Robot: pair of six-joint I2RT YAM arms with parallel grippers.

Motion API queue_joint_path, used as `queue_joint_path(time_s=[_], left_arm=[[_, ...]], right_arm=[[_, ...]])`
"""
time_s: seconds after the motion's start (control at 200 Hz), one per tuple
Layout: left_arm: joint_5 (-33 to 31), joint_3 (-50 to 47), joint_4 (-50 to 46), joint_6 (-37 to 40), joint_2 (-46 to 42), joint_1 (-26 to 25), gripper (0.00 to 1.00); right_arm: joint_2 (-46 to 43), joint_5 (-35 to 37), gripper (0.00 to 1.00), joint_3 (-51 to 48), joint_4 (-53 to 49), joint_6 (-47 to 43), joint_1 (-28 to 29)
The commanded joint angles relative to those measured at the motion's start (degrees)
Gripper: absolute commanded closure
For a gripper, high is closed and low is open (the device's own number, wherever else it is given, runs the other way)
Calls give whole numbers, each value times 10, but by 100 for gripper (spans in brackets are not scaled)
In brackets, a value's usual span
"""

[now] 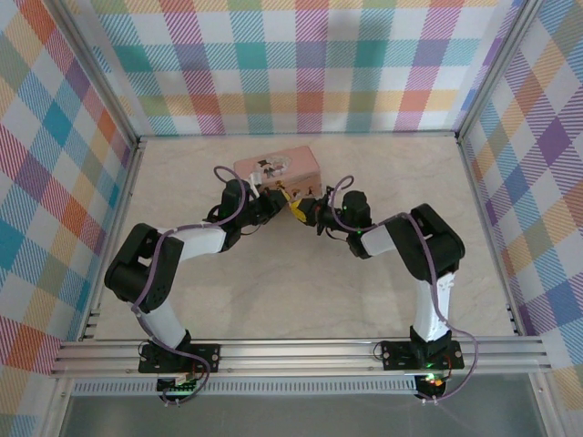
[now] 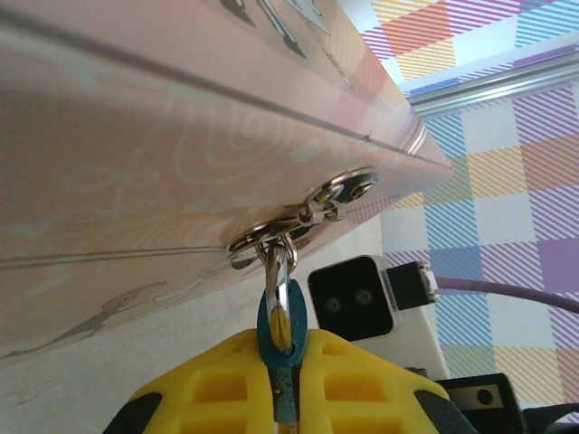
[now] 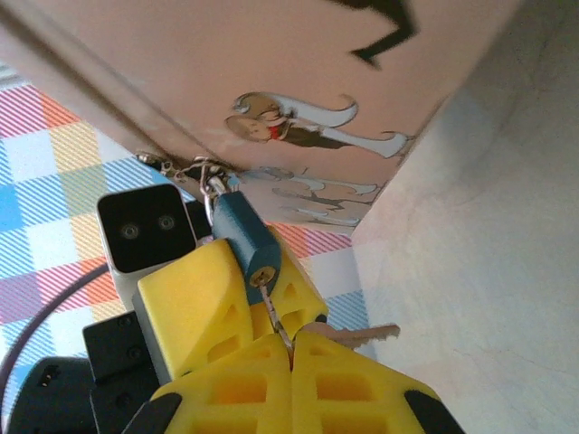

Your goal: Unlock the padlock with the key

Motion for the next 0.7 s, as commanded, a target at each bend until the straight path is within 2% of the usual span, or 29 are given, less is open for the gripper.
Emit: queue_joint_path(time_s=[0.0, 0.07, 0.255, 0.39, 0.49, 0.694], left_arm=[[77, -5, 35, 2, -24, -16, 91], [77, -7, 36, 2, -25, -16, 90], [81, -9, 33, 5, -22, -16, 89], [81, -7, 30, 6, -22, -16, 88], [81, -6, 22, 12, -24, -16, 88], [75, -6, 19, 13, -23, -16, 88]], right_arm=[[42, 27, 100, 23, 115, 100, -2], [31, 29, 100, 21, 114, 94, -2], [30, 20, 100, 32, 113, 164, -1], [17, 6, 100, 31, 64, 131, 0], [38, 12, 100, 38, 113, 157, -1], [8, -46, 100, 69, -11, 42, 0]])
